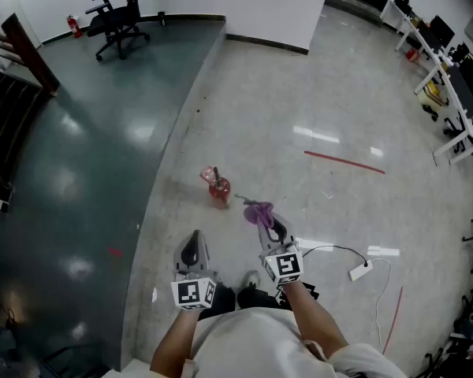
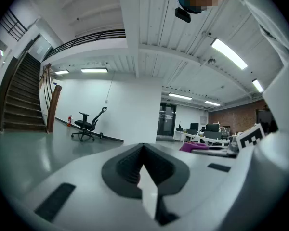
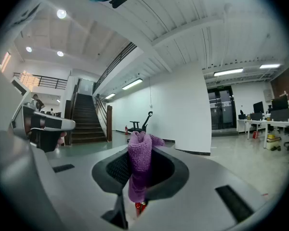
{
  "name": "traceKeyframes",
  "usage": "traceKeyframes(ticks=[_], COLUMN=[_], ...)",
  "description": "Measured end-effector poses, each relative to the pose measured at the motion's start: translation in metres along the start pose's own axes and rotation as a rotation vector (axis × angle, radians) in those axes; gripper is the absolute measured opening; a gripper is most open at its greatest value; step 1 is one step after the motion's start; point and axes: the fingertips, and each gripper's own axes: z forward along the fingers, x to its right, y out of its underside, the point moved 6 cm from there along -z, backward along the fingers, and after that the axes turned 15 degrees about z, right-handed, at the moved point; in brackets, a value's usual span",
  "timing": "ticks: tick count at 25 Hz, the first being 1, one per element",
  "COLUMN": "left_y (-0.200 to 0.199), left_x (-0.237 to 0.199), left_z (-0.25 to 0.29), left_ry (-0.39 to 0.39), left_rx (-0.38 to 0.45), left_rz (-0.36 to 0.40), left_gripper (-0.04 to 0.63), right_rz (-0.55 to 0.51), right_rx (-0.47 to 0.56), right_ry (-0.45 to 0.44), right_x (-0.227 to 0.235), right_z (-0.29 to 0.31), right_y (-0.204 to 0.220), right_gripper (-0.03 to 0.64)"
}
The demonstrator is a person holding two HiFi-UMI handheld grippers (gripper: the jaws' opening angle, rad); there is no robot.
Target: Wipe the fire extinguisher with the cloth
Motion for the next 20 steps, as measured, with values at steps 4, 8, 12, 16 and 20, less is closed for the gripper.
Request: traceKeyframes(ticks=[4,8,12,16,20], left_y=[0.003,0.006,0.010,0.015,0.023], left_x=[0.013,0.016,0.023,0.023,0.021], left_z=[0.003,0.005,0.010,0.018,0.030], left_ry=[0.006,0.003,0.014,0.013,0.004], left_rx=[-0.002,-0.016,-0.026,-0.037,-0.051], left_rz=[0.005,-0.001,0.009,0.027,0.033], left_gripper=[-0.002,-0.002,-0.002,-0.002,-0.002], right_rz=[-0.001,-0.005,0.016,0.018,0.007], right_rx=[-0.001,-0.012,-0.001,-0.001,-0.023], right_ry=[0.001,0.003,-0.001,-0.011,-0.020], right_x=[0.012,0.016,0.024,0.031,0.044], right_z=[-0.004,-0.003,-0.003,0.002,0.013], right_y=[0.002,0.005,0.009,0.012,0.021], right_gripper=[0.069,0.069,0.069,0.069,0.069])
